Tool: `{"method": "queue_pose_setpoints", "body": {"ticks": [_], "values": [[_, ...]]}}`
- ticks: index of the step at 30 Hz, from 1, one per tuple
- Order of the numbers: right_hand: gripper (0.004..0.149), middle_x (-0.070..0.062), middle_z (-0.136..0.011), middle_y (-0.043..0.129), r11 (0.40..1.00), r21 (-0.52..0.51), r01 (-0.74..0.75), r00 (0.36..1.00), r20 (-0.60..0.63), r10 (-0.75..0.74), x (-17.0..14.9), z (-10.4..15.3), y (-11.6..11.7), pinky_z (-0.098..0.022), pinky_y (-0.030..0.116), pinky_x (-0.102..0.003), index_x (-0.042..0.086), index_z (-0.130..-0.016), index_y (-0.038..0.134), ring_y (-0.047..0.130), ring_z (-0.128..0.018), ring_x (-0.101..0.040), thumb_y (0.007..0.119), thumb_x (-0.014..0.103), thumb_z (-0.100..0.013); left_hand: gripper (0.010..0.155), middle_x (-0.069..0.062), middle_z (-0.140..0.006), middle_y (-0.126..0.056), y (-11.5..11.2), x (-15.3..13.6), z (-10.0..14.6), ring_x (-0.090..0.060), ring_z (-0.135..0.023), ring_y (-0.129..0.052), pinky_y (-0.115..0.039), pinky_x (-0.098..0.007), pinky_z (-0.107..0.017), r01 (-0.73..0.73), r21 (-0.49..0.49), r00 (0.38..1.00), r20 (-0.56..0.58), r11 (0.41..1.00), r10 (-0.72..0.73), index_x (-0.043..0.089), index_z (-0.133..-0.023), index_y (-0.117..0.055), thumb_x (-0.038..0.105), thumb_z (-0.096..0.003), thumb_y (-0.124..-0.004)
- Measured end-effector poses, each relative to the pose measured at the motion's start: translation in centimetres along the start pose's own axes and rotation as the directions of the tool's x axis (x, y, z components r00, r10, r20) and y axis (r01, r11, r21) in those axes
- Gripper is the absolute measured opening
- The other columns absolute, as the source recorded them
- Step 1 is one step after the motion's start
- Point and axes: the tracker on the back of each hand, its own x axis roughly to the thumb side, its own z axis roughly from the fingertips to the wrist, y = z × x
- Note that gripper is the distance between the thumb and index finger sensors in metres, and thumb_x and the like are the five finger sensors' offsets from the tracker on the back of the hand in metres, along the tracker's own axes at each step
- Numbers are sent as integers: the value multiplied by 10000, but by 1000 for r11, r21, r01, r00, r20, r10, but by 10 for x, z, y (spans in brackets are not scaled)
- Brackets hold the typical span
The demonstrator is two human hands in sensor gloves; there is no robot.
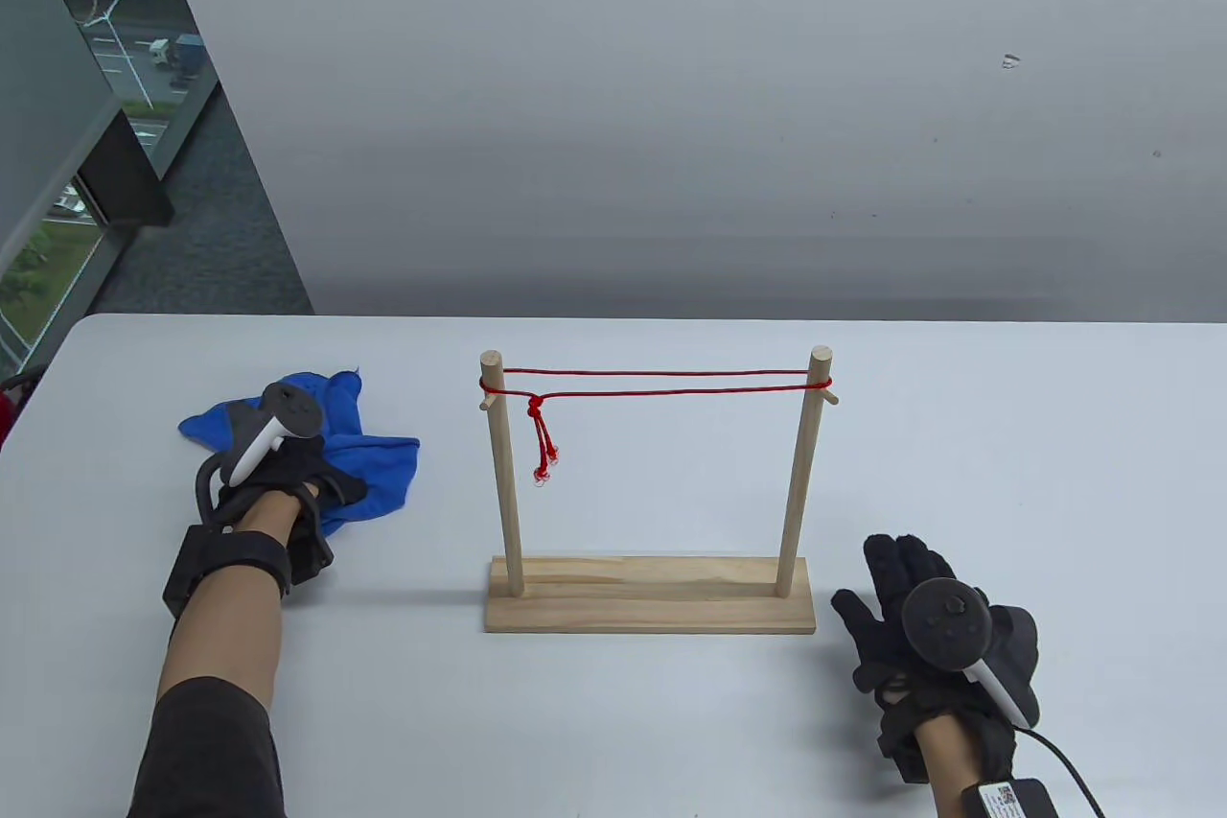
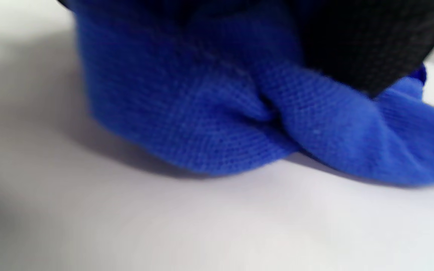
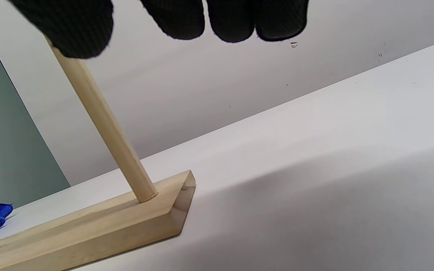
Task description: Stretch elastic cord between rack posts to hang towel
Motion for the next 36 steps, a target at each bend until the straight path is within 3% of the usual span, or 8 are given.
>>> {"method": "queue_pose_setpoints", "body": {"ticks": [4, 9, 16, 25, 36], "values": [[734, -161, -1096, 383, 1000, -3, 3, 1000, 3, -3, 0, 0, 0, -619, 323, -755, 193, -1047, 418, 462, -1015, -454, 683, 553, -464, 608, -54, -805, -919, -1, 2, 5, -353, -598, -952, -670, -600, -661, -39, 68, 999, 14, 997, 38, 216, -869, -837, 464, -343, -1015], [736, -161, -1096, 384, 1000, -12, 3, 1000, 7, -3, 0, 1, -1, -619, 323, -756, 192, -1047, 417, 464, -1015, -454, 683, 553, -464, 568, -60, -755, -959, 5, 1, 21, -327, -539, -988, -724, -574, -612, -86, 160, 994, 75, 983, 75, 191, -847, -849, 443, -361, -1001], [733, -158, -1095, 389, 1000, -24, 0, 1000, 31, 0, 4, 4, -3, -619, 324, -755, 194, -1046, 420, 468, -1014, -454, 683, 553, -463, 551, -58, -714, -977, 30, 5, 58, -293, -470, -1005, -768, -553, -564, -148, 270, 978, 186, 951, 99, 176, -828, -857, 455, -373, -990], [732, -157, -1094, 397, 998, -59, -2, 997, 73, 6, 10, 11, -7, -618, 330, -755, 195, -1045, 425, 479, -1009, -455, 684, 553, -461, 543, -59, -636, -1014, 63, 4, 126, -256, -365, -1027, -822, -526, -490, -242, 371, 948, 286, 897, 138, 157, -785, -890, 492, -368, -989], [722, -163, -1070, 468, 995, -90, 45, 986, 167, -29, 26, 19, -14, -617, 420, -729, 179, -1034, 460, 582, -961, -440, 690, 550, -459, 548, -58, -539, -1061, 73, 7, 203, -226, -254, -1051, -873, -501, -408, -269, 433, 927, 358, 860, 110, 131, -721, -940, 521, -341, -1003]]}}
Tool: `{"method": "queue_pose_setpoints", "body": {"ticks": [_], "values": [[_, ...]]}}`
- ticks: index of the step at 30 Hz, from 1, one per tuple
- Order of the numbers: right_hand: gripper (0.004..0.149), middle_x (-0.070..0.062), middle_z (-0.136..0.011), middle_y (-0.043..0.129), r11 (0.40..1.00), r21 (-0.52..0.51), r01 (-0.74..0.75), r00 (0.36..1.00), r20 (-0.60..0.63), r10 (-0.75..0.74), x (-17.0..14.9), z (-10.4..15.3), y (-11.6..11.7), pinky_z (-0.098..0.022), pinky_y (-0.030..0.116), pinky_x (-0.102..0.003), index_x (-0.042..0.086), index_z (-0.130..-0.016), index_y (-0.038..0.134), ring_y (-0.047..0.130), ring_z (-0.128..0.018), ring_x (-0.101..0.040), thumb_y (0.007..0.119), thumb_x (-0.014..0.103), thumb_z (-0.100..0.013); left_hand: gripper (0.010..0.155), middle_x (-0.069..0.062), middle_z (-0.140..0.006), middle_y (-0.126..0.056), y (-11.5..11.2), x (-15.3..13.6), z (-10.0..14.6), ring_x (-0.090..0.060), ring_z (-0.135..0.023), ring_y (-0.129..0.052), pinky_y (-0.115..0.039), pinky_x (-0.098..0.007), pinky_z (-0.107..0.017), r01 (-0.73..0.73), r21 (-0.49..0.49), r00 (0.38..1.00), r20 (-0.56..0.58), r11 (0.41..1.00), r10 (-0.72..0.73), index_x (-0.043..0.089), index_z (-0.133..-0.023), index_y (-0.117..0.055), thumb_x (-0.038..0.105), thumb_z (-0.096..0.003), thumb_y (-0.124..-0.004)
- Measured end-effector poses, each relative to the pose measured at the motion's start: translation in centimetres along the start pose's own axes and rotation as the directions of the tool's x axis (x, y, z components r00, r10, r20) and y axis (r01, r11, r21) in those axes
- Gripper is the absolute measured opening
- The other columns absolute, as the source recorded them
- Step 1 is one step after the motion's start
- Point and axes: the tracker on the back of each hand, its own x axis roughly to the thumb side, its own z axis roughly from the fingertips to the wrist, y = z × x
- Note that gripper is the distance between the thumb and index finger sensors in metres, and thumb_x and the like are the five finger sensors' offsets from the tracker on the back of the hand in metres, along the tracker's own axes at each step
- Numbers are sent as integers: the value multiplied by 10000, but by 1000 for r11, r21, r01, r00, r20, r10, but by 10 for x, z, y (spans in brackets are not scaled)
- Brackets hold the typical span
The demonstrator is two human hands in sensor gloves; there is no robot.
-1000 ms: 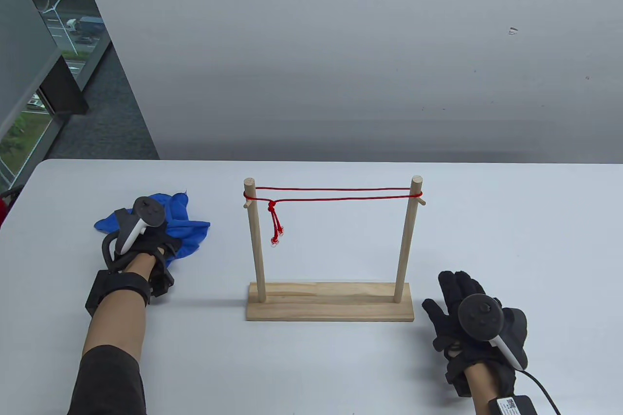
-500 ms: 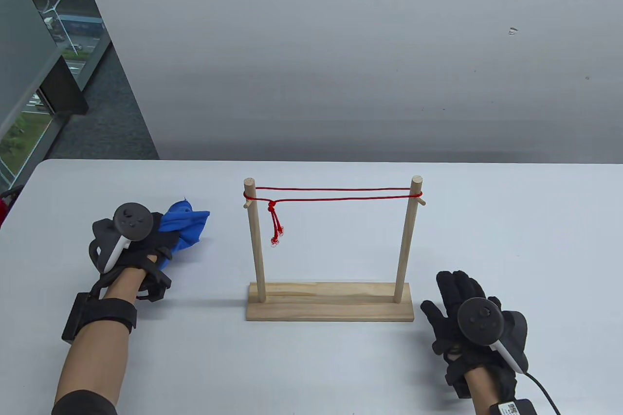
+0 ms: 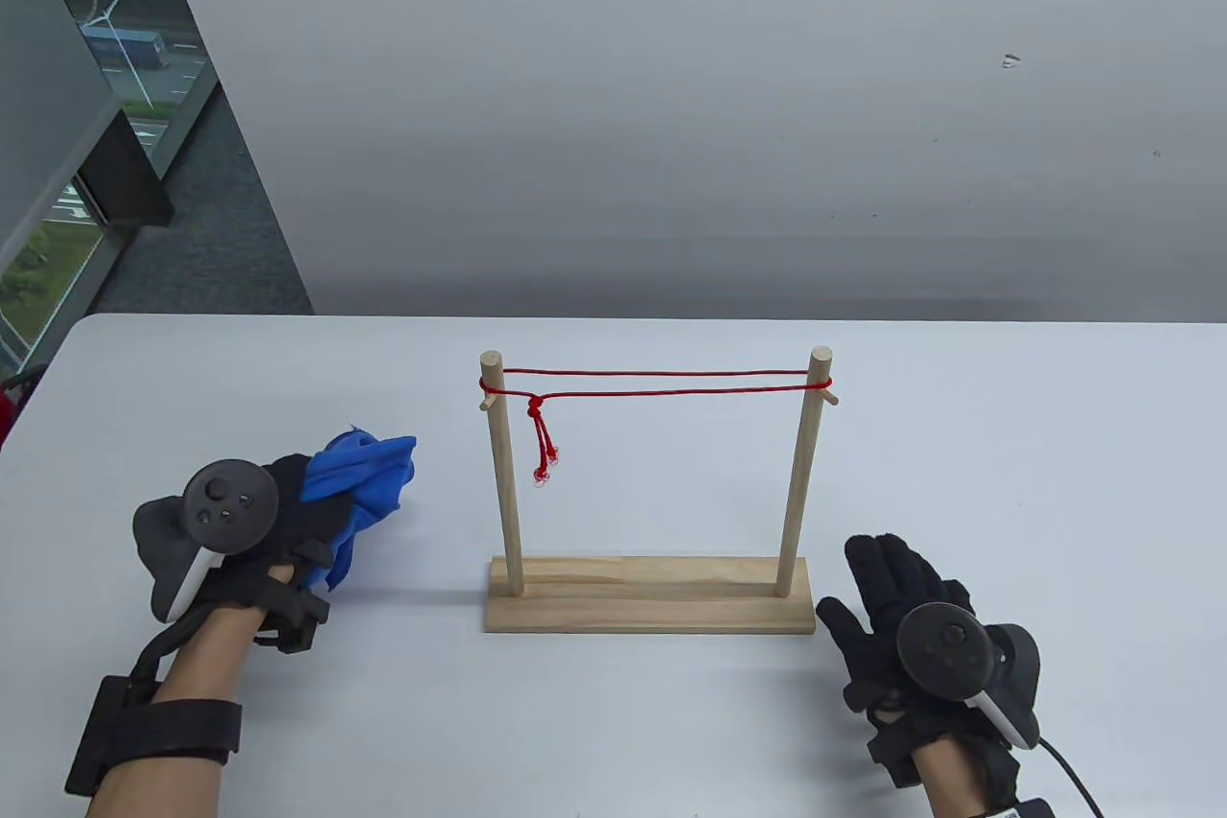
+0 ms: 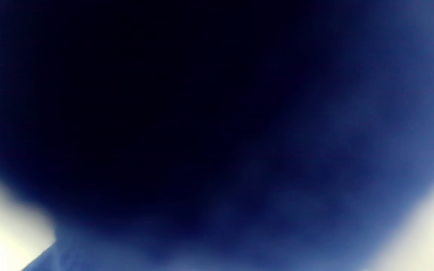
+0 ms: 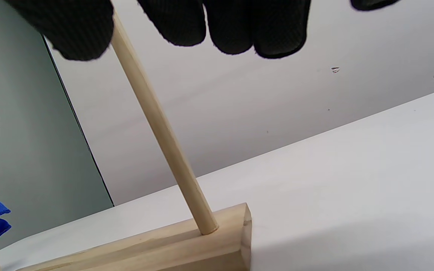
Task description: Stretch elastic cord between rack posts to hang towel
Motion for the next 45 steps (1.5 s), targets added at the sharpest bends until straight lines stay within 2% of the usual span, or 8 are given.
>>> {"method": "queue_pose_setpoints", "body": {"ticks": [6, 12, 17, 21, 28, 32, 40, 45], "values": [[704, -165, -1035, 555, 1000, -10, 28, 999, 47, -27, 10, 2, -2, -584, 582, -676, 159, -1011, 522, 687, -902, -422, 708, 547, -454, 543, -64, -492, -1079, 13, 19, 29, -213, -202, -1060, -893, -489, -363, -7, 1, 999, 49, 1000, 7, 118, -689, -962, 526, -333, -1002], [636, -166, -900, 765, 996, -45, 72, 992, 106, -67, 18, 4, -7, -426, 805, -534, 131, -922, 690, 926, -683, -353, 756, 536, -436, 542, -62, -455, -1088, 22, 41, 53, -206, -167, -1056, -899, -479, -338, -53, -11, 993, 103, 999, 54, 113, -663, -978, 531, -319, -1005], [595, -183, -823, 833, 985, -36, 166, 974, 161, -159, 23, 4, -11, -329, 864, -465, 107, -863, 766, 996, -553, -329, 786, 516, -431, 538, -61, -432, -1092, 26, 57, 64, -197, -145, -1054, -905, -470, -322, -120, -32, 983, 137, 992, 123, 114, -647, -986, 536, -313, -1003], [579, -160, -792, 869, 987, -41, 158, 966, 211, -146, 33, 5, -12, -212, 919, -370, 127, -845, 790, 1046, -467, -280, 790, 528, -426, 538, -59, -424, -1094, 25, 67, 69, -196, -138, -1053, -905, -469, -319, -191, -71, 967, 158, 979, 200, 113, -641, -990, 537, -310, -1003], [596, -150, -831, 841, 985, 13, 175, 946, 276, -172, 58, 0, -9, -135, 945, -310, 142, -880, 756, 1074, -437, -272, 791, 530, -429, 536, -59, -417, -1094, 21, 89, 70, -197, -139, -1052, -905, -468, -321, -288, -145, 928, 202, 947, 313, 114, -637, -992, 538, -308, -999], [605, -151, -849, 824, 982, 30, 186, 930, 317, -186, 74, -6, -12, -130, 944, -300, 143, -895, 738, 1074, -441, -274, 790, 530, -433, 536, -59, -420, -1094, 15, 100, 68, -197, -141, -1052, -905, -468, -322, -370, -202, 888, 208, 907, 409, 115, -637, -993, 541, -312, -994], [658, -145, -906, 762, 980, 98, 174, 909, 367, -198, 107, -27, -6, -152, 931, -295, 159, -949, 658, 1054, -491, -278, 790, 541, -430, 533, -62, -446, -1090, -6, 116, 62, -209, -172, -1054, -896, -478, -348, -539, -339, 769, 176, 771, 615, 120, -657, -986, 532, -319, -986], [795, -128, -976, 654, 980, 171, 104, 914, 371, -162, 114, -40, 7, -192, 920, -307, 172, -1026, 451, 1018, -567, -282, 794, 563, -424, 531, -67, -472, -1084, -13, 120, 58, -219, -206, -1056, -888, -488, -375, -623, -406, 670, 164, 669, 724, 126, -676, -978, 523, -324, -978]]}}
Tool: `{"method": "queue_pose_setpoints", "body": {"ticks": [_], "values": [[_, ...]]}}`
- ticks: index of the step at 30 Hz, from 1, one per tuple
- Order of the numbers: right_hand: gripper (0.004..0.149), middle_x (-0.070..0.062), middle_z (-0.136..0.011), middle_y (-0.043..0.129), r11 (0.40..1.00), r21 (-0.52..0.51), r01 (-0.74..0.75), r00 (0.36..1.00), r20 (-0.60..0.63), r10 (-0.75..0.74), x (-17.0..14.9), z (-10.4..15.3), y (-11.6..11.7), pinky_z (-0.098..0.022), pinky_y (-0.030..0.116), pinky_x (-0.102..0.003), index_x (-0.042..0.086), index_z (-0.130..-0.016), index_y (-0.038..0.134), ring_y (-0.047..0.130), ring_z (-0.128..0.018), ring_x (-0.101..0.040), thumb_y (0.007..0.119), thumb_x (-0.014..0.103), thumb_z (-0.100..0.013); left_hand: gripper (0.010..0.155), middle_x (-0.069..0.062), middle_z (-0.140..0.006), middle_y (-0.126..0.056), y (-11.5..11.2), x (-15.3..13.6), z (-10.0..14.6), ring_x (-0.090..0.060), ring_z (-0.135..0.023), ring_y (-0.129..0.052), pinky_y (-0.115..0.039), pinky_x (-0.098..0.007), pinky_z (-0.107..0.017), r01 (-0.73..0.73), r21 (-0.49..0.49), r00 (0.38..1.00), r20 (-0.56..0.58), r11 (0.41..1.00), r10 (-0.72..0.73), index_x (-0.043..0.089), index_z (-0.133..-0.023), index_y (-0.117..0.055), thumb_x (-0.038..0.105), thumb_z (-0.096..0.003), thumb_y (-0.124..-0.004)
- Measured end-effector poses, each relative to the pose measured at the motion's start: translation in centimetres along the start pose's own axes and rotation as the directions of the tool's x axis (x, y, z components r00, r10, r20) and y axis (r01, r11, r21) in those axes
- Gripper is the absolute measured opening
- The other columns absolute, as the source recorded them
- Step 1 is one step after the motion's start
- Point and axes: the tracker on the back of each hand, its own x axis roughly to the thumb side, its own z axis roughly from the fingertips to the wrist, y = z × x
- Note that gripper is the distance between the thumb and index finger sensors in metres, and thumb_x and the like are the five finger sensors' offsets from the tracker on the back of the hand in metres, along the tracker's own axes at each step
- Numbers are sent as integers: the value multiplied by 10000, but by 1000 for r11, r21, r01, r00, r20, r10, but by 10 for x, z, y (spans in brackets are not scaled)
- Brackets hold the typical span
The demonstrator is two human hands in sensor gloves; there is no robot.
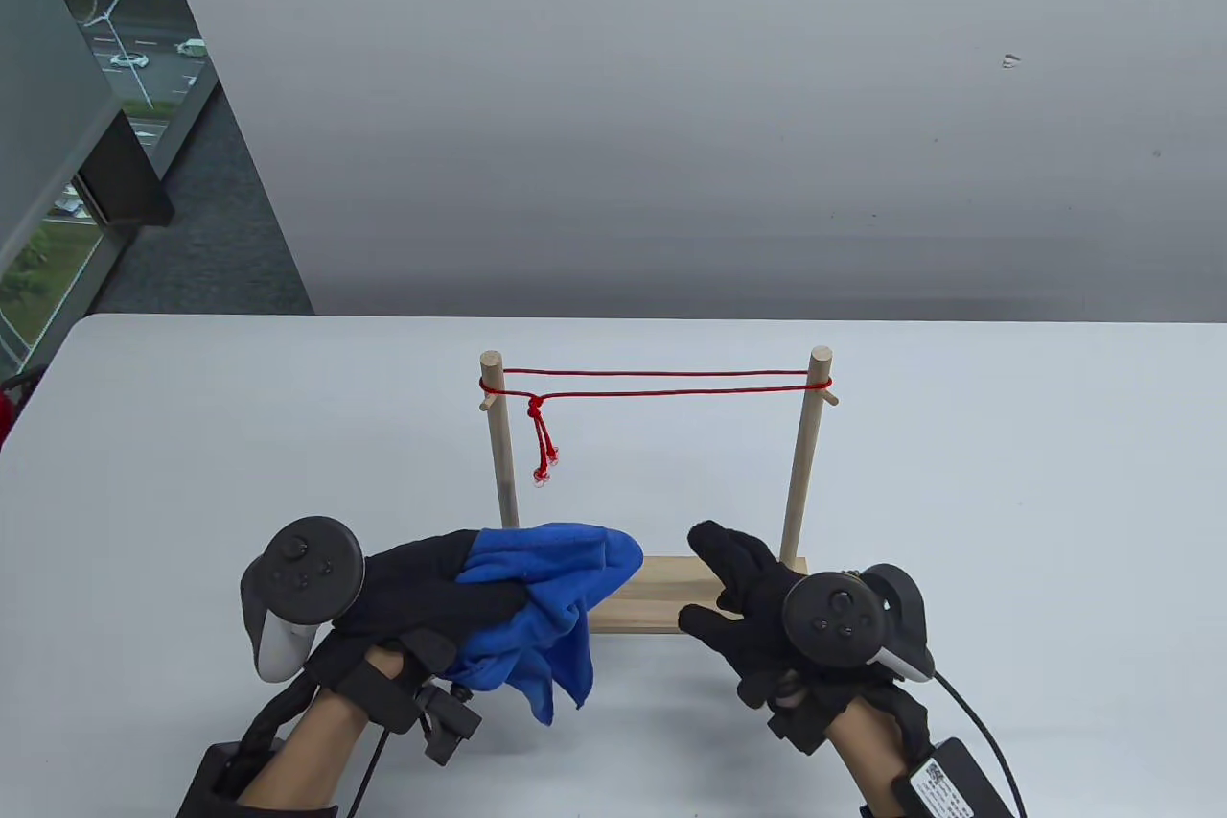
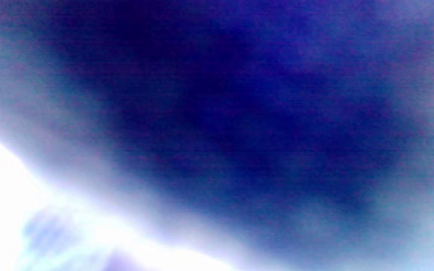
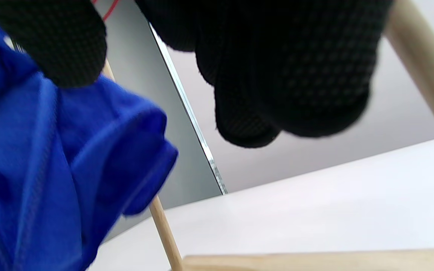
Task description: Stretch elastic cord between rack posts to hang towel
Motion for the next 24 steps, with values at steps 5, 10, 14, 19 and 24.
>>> {"method": "queue_pose_setpoints", "body": {"ticks": [5, 10, 14, 19, 24], "values": [[783, -113, -949, 668, 1000, -3, 15, 999, 31, -15, 6, -5, 8, -200, 912, -314, 165, -1006, 479, 1008, -563, -274, 803, 566, -417, 532, -62, -488, -1082, -3, -5, -2, -221, -222, -1059, -887, -489, -387, -90, -5, 996, -7, 996, 90, 129, -687, -972, 525, -331, -974], [715, -99, -817, 804, 999, 25, 27, 996, 88, -29, 20, -3, 21, -166, 909, -291, 152, -930, 651, 1026, -449, -224, 814, 604, -400, 532, -63, -492, -1082, -6, -8, -5, -221, -226, -1061, -887, -490, -389, -147, 6, 989, -2, 989, 147, 128, -689, -972, 522, -332, -976], [744, -94, -714, 891, 993, 116, 21, 995, 96, -33, 26, -4, 36, -149, 909, -286, 125, -878, 739, 1036, -391, -205, 800, 675, -381, 530, -61, -495, -1082, -9, -8, -9, -220, -231, -1062, -887, -489, -393, -193, 3, 981, 8, 981, 193, 130, -692, -971, 523, -336, -974], [901, -84, -673, 921, 978, 195, 71, 995, 52, -82, 29, -5, 52, -146, 914, -282, 65, -900, 698, 1044, -381, -205, 737, 786, -361, 531, -58, -506, -1080, -16, -6, -11, -218, -244, -1064, -888, -488, -400, -250, -3, 968, 28, 968, 250, 135, -700, -965, 526, -341, -972], [881, -48, -616, 954, 976, 198, 93, 993, 49, -105, 42, -8, 62, -137, 916, -279, 54, -873, 719, 1060, -352, -181, 765, 768, -359, 533, -57, -526, -1082, -27, -4, -14, -224, -263, -1072, -886, -490, -412, -281, 2, 959, 32, 960, 281, 137, -714, -961, 523, -347, -974]]}}
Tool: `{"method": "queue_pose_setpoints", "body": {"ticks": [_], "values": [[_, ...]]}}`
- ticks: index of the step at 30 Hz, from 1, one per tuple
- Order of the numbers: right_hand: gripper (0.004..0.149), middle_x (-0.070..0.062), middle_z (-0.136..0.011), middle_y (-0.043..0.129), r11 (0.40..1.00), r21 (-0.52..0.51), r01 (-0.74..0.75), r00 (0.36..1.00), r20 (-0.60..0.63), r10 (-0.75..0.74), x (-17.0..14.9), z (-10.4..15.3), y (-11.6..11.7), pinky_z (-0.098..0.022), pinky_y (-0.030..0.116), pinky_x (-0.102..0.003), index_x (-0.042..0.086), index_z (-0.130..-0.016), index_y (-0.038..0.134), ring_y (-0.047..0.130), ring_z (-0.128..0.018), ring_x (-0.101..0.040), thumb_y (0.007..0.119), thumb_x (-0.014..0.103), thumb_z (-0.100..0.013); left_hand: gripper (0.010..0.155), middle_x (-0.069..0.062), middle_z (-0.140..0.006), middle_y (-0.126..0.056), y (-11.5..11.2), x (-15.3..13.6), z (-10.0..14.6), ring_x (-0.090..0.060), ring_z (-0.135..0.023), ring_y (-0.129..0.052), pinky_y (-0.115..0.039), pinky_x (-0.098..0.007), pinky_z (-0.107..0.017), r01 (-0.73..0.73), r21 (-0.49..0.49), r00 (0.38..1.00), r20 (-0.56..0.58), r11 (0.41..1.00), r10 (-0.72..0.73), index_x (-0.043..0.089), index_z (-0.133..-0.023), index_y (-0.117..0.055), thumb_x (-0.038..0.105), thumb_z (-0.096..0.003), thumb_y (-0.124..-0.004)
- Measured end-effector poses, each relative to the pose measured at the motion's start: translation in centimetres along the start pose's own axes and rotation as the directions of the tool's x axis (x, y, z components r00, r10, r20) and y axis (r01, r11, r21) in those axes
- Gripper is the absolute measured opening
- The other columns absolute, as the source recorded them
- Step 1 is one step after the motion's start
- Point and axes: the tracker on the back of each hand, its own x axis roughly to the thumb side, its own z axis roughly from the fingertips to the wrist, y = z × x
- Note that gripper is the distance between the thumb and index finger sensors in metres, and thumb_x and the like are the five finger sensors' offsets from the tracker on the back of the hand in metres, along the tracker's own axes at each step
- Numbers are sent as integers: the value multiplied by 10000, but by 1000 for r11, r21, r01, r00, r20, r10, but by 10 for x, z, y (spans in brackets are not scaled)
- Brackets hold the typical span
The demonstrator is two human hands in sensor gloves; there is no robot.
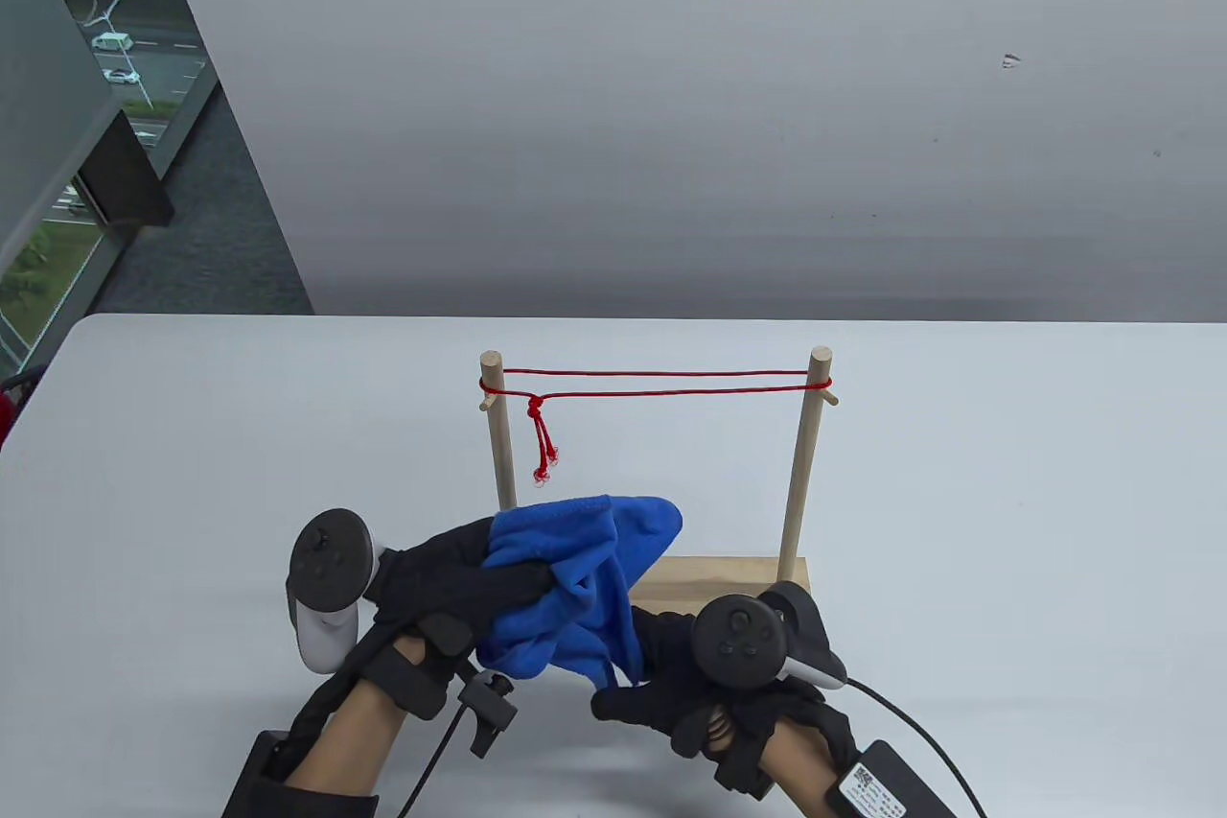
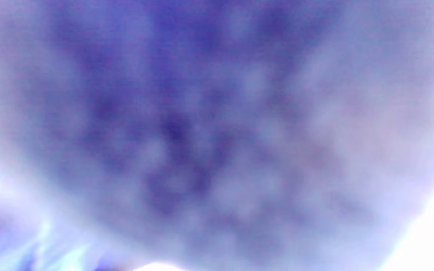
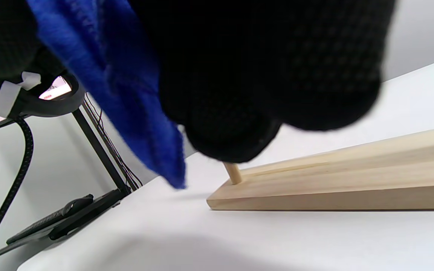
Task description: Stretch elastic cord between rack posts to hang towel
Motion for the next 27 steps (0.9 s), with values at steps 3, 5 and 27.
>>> {"method": "queue_pose_setpoints", "body": {"ticks": [3, 5, 27], "values": [[689, -5, -522, 998, 998, -40, 53, 999, 4, -53, 5, -2, 0, -89, 912, -270, 79, -818, 786, 1074, -274, -150, 788, 629, -402, 536, -55, -546, -1082, -6, -3, 0, -231, -288, -1077, -882, -496, -427, -20, -5, 1000, 1, 1000, 20, 141, -727, -955, 522, -351, -974], [608, 6, -463, 1022, 995, -38, 91, 996, 2, -91, 5, -2, -1, -58, 910, -271, 61, -785, 812, 1086, -221, -140, 788, 545, -418, 544, -54, -570, -1081, -8, -5, 1, -242, -318, -1083, -874, -506, -445, -32, -7, 999, 4, 999, 32, 141, -743, -948, 520, -354, -975], [444, 48, -355, 1028, 932, -334, 137, 990, 88, -114, 5, 31, -77, -51, 890, -291, 102, -655, 908, 1067, -156, -118, 803, 464, -419, 660, -96, -709, -1018, 2, -56, 28, -327, -491, -1051, -789, -555, -542, 21, -89, 955, -293, 996, -46, 117, -856, -861, 627, -436, -847]]}}
